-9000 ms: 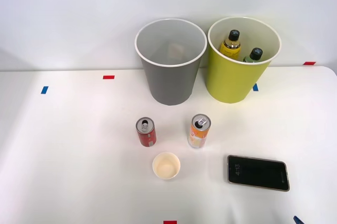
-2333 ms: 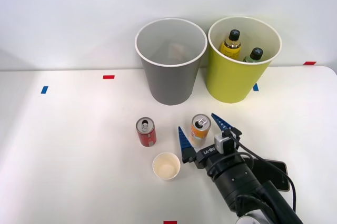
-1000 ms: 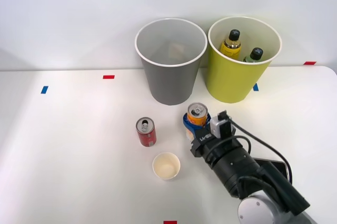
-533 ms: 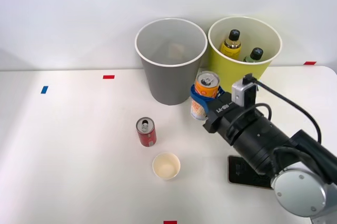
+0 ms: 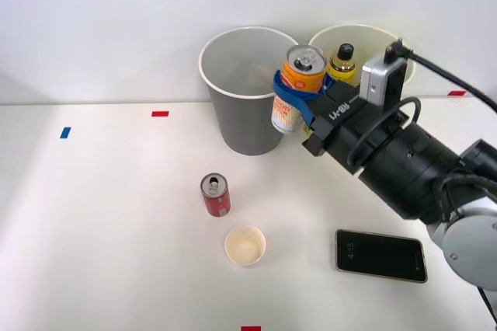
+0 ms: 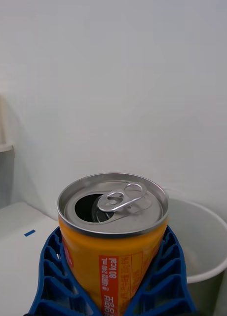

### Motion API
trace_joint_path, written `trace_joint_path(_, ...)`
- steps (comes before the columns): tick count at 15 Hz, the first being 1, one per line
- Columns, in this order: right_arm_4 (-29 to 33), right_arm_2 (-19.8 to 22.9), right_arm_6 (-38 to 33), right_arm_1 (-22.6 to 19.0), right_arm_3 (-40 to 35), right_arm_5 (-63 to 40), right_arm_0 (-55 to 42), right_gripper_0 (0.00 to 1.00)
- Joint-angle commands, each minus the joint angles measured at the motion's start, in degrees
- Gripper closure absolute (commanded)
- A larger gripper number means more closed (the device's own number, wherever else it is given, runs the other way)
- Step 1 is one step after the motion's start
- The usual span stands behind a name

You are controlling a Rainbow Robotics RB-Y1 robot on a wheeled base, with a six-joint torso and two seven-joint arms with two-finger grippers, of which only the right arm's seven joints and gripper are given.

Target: Put cans in the gray bin, plastic bottles in the light green bin

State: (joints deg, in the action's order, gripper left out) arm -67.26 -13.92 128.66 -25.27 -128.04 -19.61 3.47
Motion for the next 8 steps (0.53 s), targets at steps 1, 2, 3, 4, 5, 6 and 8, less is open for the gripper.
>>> trace_joint_path(1, 0.0, 0.6, -0.7, 4.3, 6.0, -0.6, 6.5, 1.0)
trace_joint_path(2, 0.0, 0.6, -0.7, 5.1, 8.2, -0.5, 8.5, 1.0)
trace_joint_path(3, 0.0, 0.7, -0.8, 5.9, 9.9, -0.5, 10.6, 1.0)
trace_joint_path(4, -0.1, 0.7, -1.0, 6.8, 11.9, -0.5, 13.2, 1.0)
trace_joint_path(5, 0.0, 0.7, -1.0, 7.4, 13.7, -0.6, 15.1, 1.0)
trace_joint_path(6, 0.0, 0.8, -1.0, 8.1, 16.6, -0.6, 17.7, 1.0)
trace_joint_path(8, 0.2, 0.8, -0.7, 8.9, 21.8, -0.5, 21.9, 1.0)
